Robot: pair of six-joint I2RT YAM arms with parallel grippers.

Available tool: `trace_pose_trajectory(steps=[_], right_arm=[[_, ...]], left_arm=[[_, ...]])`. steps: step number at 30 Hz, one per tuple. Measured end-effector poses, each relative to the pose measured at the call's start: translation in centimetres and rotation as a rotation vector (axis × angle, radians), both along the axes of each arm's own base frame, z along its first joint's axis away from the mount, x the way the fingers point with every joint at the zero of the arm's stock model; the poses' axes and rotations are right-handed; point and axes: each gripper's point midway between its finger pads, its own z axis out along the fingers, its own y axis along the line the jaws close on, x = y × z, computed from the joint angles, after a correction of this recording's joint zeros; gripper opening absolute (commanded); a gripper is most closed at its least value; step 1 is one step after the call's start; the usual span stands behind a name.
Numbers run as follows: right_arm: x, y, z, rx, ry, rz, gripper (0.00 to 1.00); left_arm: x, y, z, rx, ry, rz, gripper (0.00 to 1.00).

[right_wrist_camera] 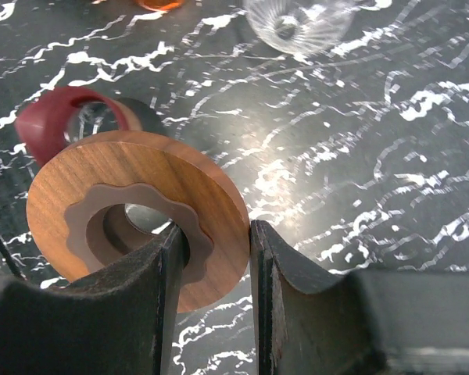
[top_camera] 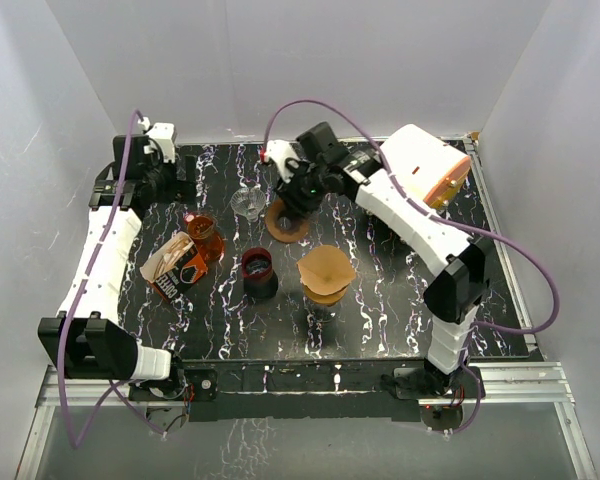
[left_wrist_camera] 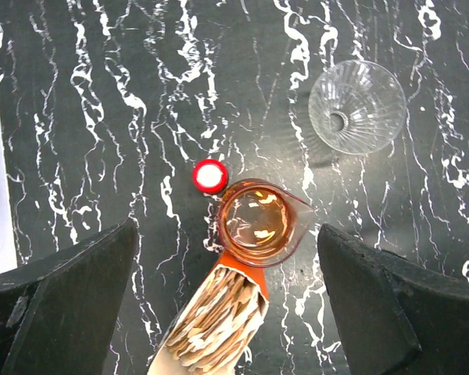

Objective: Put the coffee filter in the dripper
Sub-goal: Place the dripper holder onto the coffee server.

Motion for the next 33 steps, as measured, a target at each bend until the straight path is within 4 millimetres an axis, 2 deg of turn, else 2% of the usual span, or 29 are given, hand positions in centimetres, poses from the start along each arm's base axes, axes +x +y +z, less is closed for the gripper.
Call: trace_pose_trajectory(steps=[8, 12, 14, 17, 23, 33], right_arm=[[-4.5, 6.4, -2.5, -0.048, 0.041, 0.159, 0.29], [-6.7, 8.6, -4.0, -0.096, 0.059, 0.217, 0.31], [-7.2, 9.2, -4.6, -0.115, 0.064, 0.231, 0.34], [-7.6, 9.4, -5.9, -0.154, 0.077, 0.225, 0.35], [-6.9, 9.0, -7.4, -0.208, 0.086, 0.178, 0.35], [-5.8, 8.9, -7.4, -0.227, 0.056, 0.132, 0.35]], left_arm=[[0.2, 3.5, 0.3, -0.057, -0.006, 0.118, 0.99], [0.1, 4.1, 0.6, -0.088, -0.014, 0.139, 0.99], [0.0, 4.1, 0.9, -0.1, -0.023, 0.138, 0.99], [-0.1, 3.8, 1.6, -0.117, -0.046, 0.125, 0.99], [-0.5, 2.9, 3.1, -0.148, -0.089, 0.083, 0.99], [-0.9, 2.3, 3.5, -0.168, -0.101, 0.054, 0.99]])
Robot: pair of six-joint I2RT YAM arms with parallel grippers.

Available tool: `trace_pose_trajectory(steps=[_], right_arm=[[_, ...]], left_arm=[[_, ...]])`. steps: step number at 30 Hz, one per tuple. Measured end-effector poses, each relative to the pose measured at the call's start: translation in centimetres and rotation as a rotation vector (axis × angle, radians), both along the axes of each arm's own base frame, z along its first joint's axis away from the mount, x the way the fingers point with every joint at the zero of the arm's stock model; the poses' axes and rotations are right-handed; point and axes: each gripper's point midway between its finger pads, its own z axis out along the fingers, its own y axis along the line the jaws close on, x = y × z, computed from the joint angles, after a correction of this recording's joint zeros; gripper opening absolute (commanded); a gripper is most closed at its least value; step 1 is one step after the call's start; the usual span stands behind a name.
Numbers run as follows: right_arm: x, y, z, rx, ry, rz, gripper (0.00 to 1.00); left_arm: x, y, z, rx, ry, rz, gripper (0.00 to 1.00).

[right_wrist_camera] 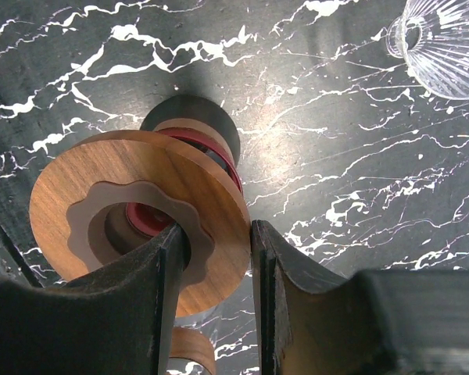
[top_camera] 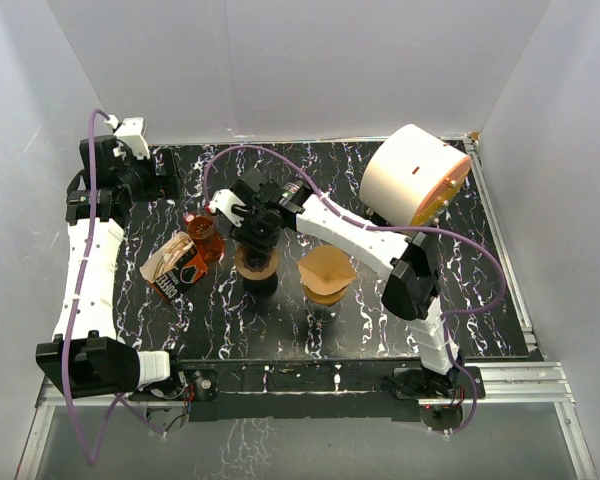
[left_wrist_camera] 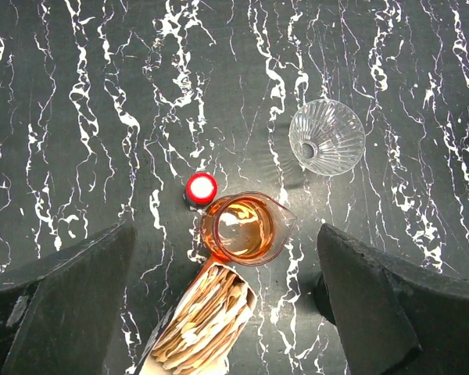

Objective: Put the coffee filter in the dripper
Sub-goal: Place the dripper holder onto the coffee server.

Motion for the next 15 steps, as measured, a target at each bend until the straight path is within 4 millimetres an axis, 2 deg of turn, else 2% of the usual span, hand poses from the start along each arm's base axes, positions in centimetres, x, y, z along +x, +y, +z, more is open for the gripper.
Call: trace_pose_trajectory(steps=[5, 15], right_arm=[[0.19, -0.05, -0.58, -0.015, 0.0, -0.005, 0.34], [0.47, 0.25, -0.22, -0.006, -0.006, -0.014, 0.38]], left_arm=[[-0.02, -0.23, 0.02, -0.007, -0.001, -0.011, 0.99], [-0.08, -0.44, -0.52, -0.015, 0.009, -0.022, 0.99]])
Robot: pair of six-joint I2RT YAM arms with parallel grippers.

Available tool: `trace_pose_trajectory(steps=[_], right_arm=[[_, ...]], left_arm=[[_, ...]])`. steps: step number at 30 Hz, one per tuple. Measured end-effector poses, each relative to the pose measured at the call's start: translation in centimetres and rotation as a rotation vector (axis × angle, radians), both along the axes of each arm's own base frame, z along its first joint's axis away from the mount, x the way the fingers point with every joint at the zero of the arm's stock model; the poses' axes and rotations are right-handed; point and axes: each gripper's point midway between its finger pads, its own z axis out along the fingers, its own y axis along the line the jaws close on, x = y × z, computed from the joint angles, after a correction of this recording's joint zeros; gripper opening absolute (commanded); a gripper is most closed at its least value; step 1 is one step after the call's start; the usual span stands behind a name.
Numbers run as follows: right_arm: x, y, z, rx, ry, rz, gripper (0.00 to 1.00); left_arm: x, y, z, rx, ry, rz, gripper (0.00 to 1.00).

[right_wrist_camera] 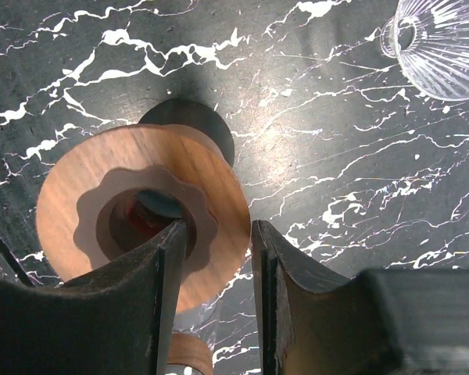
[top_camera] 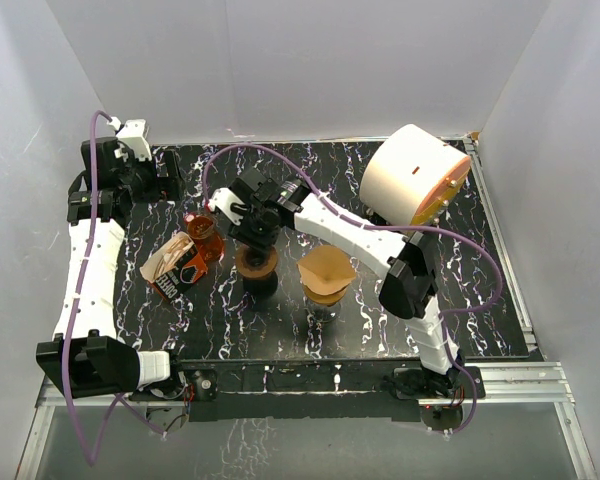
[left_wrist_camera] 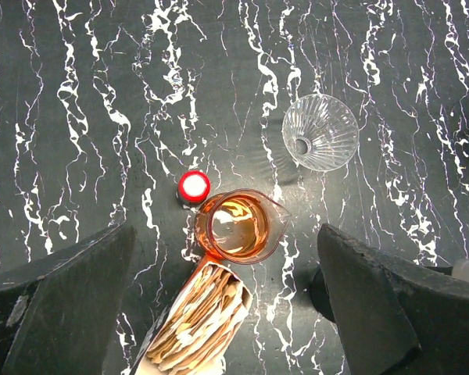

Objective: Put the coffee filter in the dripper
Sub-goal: Place the dripper holder onto the coffee server.

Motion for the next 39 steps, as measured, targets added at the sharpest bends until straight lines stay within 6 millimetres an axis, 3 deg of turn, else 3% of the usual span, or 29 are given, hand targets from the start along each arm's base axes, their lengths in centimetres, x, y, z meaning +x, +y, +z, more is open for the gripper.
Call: trace_pose_trajectory(steps=[8, 19, 23, 31, 36, 39], right_arm=[[0.0, 0.0, -2.0, -0.041, 0.032, -0.01, 0.44], [0.2, -0.1, -1.2, -0.028, 0.015, -0.019, 0.59], [0.3, -0.1, 1.1, 0.012, -0.025, -0.013, 0.62], [1.2, -0.8, 9.5, 0.185, -0.178, -0.009, 0.63], [3.3, -3.4, 13.6, 0.267, -0.249, -0.066, 0.64], [4.8, -5.3, 14.9, 0.294, -0.269, -0.111, 0.64]], left_arm=[[0.0, -0.3, 0.1, -0.008, -0.003, -0.014, 0.99], [0.1, -1.1, -0.2, -0.007, -0.002, -0.083, 0.99], [0.6, -1.4, -1.5, -0.008, 0.029, -0.121, 0.99], [1.6, -1.7, -4.8, -0.014, 0.118, -0.174, 0.99], [2.3, -1.7, -5.8, -0.012, 0.143, -0.194, 0.99], [2.8, -1.8, -6.0, -0.011, 0.145, -0.202, 0.99]])
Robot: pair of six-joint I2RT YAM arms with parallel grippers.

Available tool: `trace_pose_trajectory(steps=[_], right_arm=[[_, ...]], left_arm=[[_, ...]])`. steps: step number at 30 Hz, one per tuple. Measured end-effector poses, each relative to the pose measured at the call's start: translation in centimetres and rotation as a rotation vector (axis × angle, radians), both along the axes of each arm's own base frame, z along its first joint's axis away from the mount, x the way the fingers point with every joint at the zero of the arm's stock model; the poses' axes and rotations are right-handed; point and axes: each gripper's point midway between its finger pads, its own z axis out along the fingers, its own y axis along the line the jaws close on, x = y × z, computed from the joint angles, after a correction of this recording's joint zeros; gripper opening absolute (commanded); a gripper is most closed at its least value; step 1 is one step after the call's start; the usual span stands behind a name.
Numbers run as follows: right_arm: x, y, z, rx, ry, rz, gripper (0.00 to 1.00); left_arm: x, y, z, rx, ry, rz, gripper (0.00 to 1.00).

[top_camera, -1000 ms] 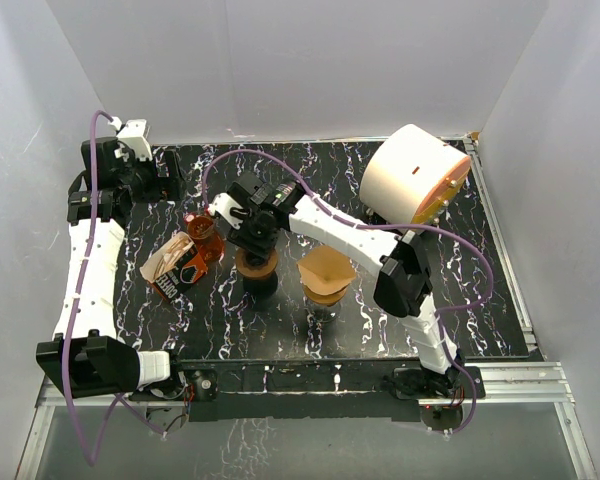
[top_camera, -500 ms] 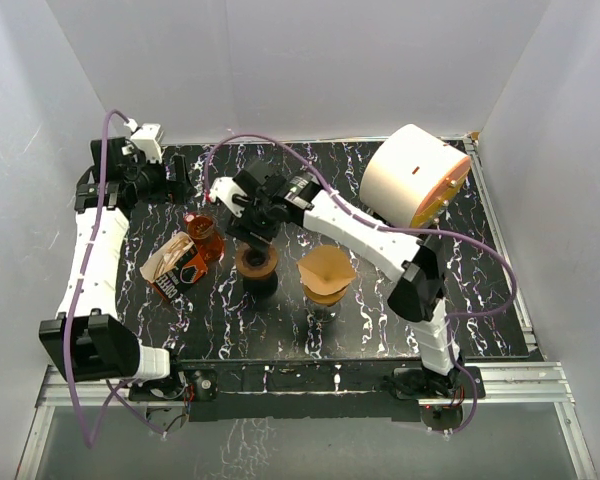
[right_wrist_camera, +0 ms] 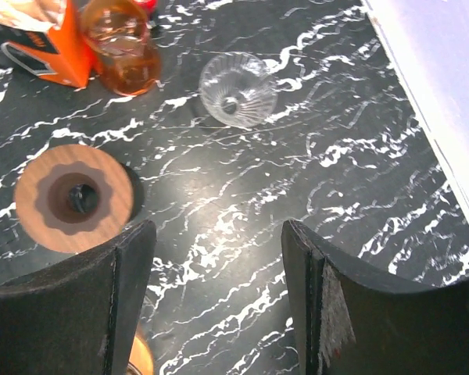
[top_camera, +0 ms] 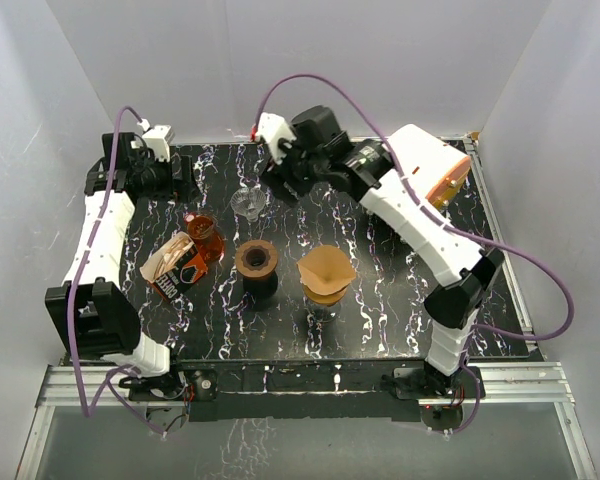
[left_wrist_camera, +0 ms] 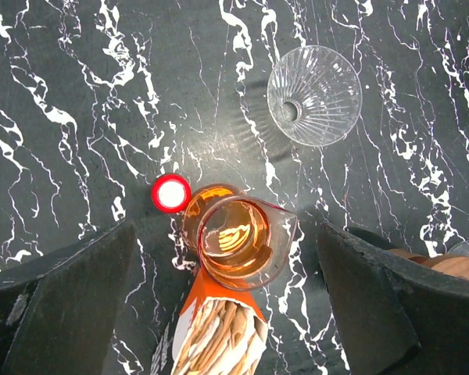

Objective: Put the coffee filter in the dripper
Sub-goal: Place the dripper holder onto the coffee server, then pick up the coffee dripper from the center of the board.

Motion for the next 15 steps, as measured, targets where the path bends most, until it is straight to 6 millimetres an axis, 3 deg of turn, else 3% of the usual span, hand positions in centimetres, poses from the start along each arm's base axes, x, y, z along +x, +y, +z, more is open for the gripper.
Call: trace_pose_trajectory(steps=[4, 9, 15], right_arm=[[1.8, -3.8, 0.8, 0.03, -0.001, -0.077, 0.64], [2.2, -9.4, 0.1, 0.04, 0.031, -0.179, 0.65], [1.6, -15.5, -0.9, 0.076, 0.068, -0.293, 0.66]], left_arm=[[1.3, -0.3, -0.1, 0.003, 0.002, -0.017, 0.99], [3.4, -1.4, -0.6, 0.019, 0.014, -0.056, 0.98], [5.2, -4.9, -2.9, 0.059, 0.073, -0.146, 0.9]])
